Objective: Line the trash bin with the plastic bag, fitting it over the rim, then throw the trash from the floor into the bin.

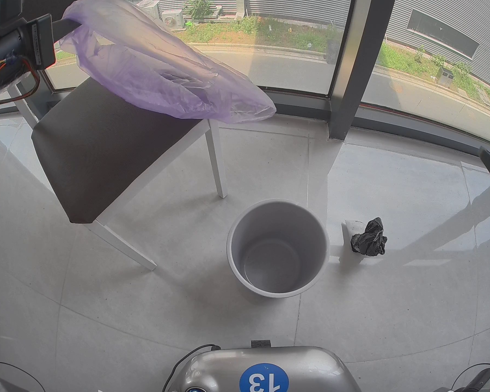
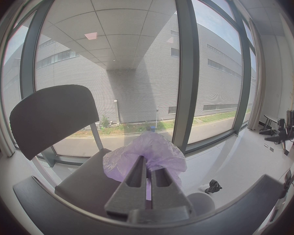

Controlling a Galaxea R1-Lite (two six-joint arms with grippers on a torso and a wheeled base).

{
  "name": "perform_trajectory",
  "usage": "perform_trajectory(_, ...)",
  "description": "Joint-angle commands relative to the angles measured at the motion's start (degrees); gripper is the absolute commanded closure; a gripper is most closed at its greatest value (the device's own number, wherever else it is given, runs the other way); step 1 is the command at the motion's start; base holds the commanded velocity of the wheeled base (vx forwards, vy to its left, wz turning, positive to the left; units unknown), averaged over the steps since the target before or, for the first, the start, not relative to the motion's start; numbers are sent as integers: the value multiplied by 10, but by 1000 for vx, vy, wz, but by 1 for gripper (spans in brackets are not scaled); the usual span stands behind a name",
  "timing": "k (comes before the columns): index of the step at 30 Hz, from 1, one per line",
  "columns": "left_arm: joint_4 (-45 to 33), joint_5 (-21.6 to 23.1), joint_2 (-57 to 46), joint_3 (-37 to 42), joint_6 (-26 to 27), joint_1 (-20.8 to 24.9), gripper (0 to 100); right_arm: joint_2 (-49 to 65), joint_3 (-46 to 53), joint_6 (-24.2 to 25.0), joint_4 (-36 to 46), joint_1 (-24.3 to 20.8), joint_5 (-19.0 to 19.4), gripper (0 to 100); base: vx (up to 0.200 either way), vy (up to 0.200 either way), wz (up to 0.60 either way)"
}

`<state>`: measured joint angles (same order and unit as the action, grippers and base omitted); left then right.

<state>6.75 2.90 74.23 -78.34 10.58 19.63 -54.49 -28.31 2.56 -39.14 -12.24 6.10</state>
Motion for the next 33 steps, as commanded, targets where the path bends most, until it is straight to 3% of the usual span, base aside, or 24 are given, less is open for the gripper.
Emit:
perform_trajectory(1, -2, -11, -12, -5, 2, 23, 100, -61, 30, 18, -42, -33, -1, 0, 0, 0, 0)
perform_trajectory(14, -2, -29, -32, -2, 25, 110, 100, -157, 67, 55, -105, -150, -66, 0, 0, 0, 0)
perform_trajectory(22, 19, -29, -29, -3, 27, 134, 100, -214, 89, 72, -168, -161, -66, 0, 0, 0, 0)
perform_trajectory(28, 27, -36, -29, -3, 27, 145, 100, -237, 103, 96, -184, -205, -68, 0, 0, 0, 0)
perform_trajectory(33, 27, -46, -37, -1, 27, 157, 100, -281, 108, 125, -198, -269, -108, 0, 0, 0, 0)
